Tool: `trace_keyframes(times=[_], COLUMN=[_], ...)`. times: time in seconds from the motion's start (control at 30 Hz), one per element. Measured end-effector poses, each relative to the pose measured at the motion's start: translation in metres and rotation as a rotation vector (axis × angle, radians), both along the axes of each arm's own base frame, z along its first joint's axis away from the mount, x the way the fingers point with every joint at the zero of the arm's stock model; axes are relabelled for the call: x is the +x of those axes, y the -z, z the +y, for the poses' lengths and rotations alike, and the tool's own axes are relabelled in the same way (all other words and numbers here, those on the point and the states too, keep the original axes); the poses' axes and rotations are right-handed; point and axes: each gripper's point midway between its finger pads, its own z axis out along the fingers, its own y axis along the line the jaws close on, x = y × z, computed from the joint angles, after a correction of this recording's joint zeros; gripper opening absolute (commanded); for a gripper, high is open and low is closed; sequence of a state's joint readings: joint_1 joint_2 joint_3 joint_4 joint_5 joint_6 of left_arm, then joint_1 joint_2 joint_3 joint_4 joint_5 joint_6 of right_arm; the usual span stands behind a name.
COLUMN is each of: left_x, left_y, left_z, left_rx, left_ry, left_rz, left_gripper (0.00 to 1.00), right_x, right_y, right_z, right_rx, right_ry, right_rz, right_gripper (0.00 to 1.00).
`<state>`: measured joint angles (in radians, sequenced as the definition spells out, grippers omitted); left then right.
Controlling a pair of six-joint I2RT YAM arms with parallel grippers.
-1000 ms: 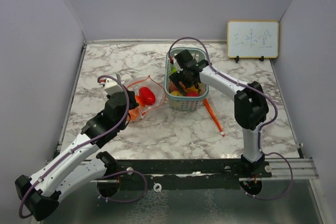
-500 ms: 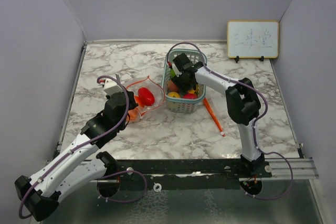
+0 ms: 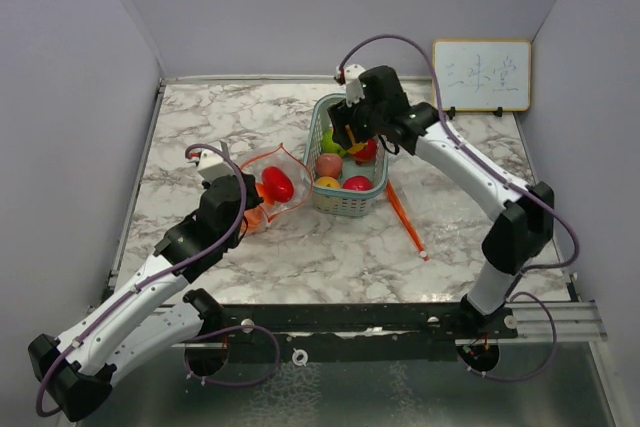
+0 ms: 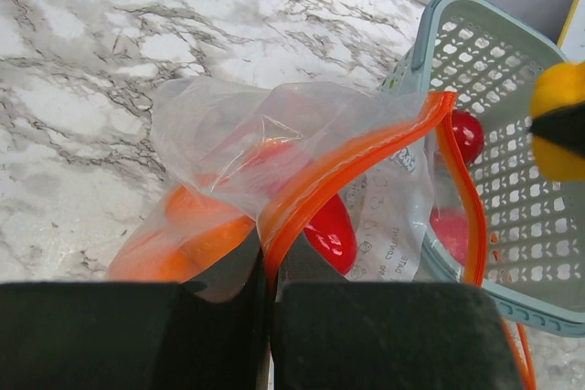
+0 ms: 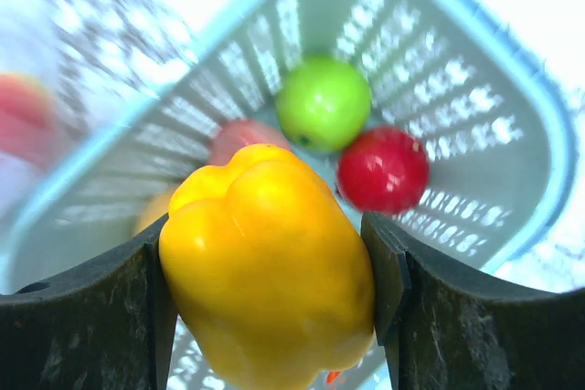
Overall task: Place the food in the zip-top bag and seal the zipper
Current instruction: Pick up the fake vegetable from the bin, then place the fake vegetable in the zipper food storage bag.
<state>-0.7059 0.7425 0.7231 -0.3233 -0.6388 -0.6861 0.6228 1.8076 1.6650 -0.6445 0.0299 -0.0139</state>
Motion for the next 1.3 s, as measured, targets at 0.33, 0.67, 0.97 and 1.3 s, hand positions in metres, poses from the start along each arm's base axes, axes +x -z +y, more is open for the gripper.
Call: trace_keyframes(times=[0.33, 0.67, 0.97, 1.3], left_x=[0.004, 0.007, 0.007, 0.005], left_y=[0.009, 0.013, 0.013, 0.011], left_z=[-0.003, -0.011, -0.011, -0.01], left_rx=[0.009, 0.002, -0.001, -0.003], left_ry=[-0.005, 0.014, 0.017, 0.017], left_rz=[0.027, 0.04, 0.04, 0.037], left_gripper=[0.0, 0.0, 0.0, 0.0], right_x=[-0.062, -0.148, -0.142, -0.108], right_y=[-0.101, -0.087, -0.075, -0.057], right_z=[0.035, 0.104, 0.152, 0.147], right_rx=[0.371, 0.649, 0.689, 0.623], right_ry=[-0.268, -0.593, -0.578, -0.404], right_rz=[-0.095, 0.121, 0.123, 0.07], right_gripper=[0.07, 0.13, 0.7, 0.99])
